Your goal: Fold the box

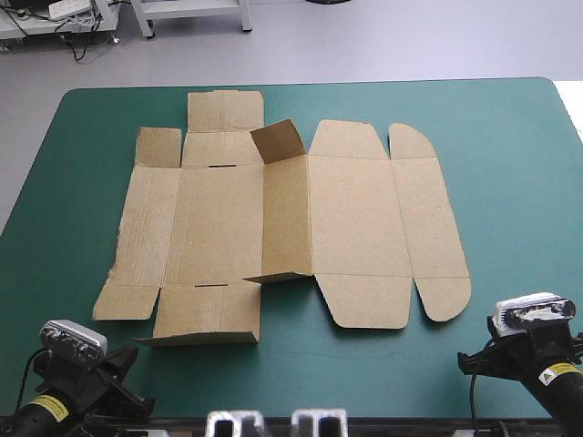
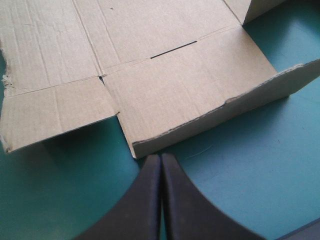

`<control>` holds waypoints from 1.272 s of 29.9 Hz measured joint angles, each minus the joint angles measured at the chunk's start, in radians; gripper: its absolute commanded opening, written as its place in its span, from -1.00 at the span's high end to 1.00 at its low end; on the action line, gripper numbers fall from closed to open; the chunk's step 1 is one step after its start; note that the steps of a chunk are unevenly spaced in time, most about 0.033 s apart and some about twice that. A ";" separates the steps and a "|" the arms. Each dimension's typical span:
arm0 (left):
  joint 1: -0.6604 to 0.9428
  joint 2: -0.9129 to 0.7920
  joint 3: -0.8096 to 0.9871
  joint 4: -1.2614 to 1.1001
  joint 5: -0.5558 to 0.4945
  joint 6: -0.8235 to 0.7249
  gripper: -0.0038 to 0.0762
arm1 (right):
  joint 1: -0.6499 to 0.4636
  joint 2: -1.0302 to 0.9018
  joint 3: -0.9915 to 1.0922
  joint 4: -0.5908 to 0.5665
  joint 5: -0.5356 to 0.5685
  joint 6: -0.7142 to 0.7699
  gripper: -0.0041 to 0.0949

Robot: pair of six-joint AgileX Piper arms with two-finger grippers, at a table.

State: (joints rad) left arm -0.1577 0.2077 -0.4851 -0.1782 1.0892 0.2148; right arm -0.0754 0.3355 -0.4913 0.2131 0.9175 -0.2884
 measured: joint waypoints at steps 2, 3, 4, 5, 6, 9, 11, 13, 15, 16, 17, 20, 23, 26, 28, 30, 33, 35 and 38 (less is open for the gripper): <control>0.000 0.000 0.000 0.000 0.000 0.000 0.93 | 0.000 0.000 0.000 0.000 0.000 0.000 0.96; 0.000 0.000 0.000 0.000 0.000 0.000 0.93 | 0.000 0.000 0.000 0.000 0.000 0.000 0.96; 0.000 0.000 0.000 0.000 0.000 0.000 0.93 | 0.000 0.000 0.000 0.000 0.000 0.000 0.96; 0.000 0.000 0.000 0.002 0.000 0.000 0.93 | 0.000 0.000 0.000 0.000 0.000 0.000 0.96; 0.000 0.000 0.000 0.004 0.000 0.000 0.93 | 0.000 0.000 0.000 0.000 0.000 0.000 0.96; 0.000 0.000 0.000 0.019 0.000 0.000 0.93 | 0.000 0.000 0.000 0.000 0.000 0.000 0.96; 0.000 0.000 0.000 0.028 0.000 0.000 0.93 | 0.000 0.000 0.000 0.000 0.000 0.000 0.96; 0.000 0.000 -0.005 0.030 0.001 0.003 0.93 | 0.000 0.000 0.000 0.000 0.000 0.000 0.96; 0.000 0.002 -0.028 0.036 0.000 0.003 0.93 | 0.000 0.000 0.000 0.000 0.000 0.000 0.96; 0.000 0.006 -0.046 0.042 -0.003 0.004 0.93 | 0.000 0.000 0.000 0.000 0.000 0.000 0.96; 0.000 0.013 -0.066 0.049 -0.010 0.004 0.93 | 0.000 0.000 0.000 0.000 0.000 0.000 0.96; 0.000 0.054 -0.134 0.076 -0.044 0.006 0.93 | 0.000 0.000 0.000 0.000 0.000 0.000 0.96; 0.000 0.124 -0.210 0.116 -0.105 0.007 0.93 | 0.000 0.000 0.000 0.000 0.000 0.000 0.96; 0.000 0.229 -0.291 0.163 -0.188 0.008 0.93 | 0.000 0.000 0.000 0.000 -0.001 0.000 0.96; 0.000 0.302 -0.332 0.202 -0.247 0.008 0.93 | 0.000 0.000 0.000 0.000 -0.004 0.000 0.96; 0.000 0.380 -0.367 0.249 -0.305 -0.010 0.93 | 0.000 0.000 0.000 0.000 -0.008 0.000 0.96; 0.000 0.510 -0.424 0.393 -0.359 -0.149 0.93 | 0.000 0.000 0.000 0.000 -0.012 0.000 0.96; 0.000 0.614 -0.457 0.541 -0.361 -0.293 0.93 | 0.000 0.000 0.000 -0.003 -0.014 0.000 0.96; 0.000 0.738 -0.498 0.730 -0.332 -0.444 0.93 | 0.000 0.000 0.000 -0.015 -0.015 0.000 0.96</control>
State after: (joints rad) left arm -0.1577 0.9453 -0.9827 0.5518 0.7572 -0.2296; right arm -0.0754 0.3355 -0.4909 0.1985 0.9024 -0.2884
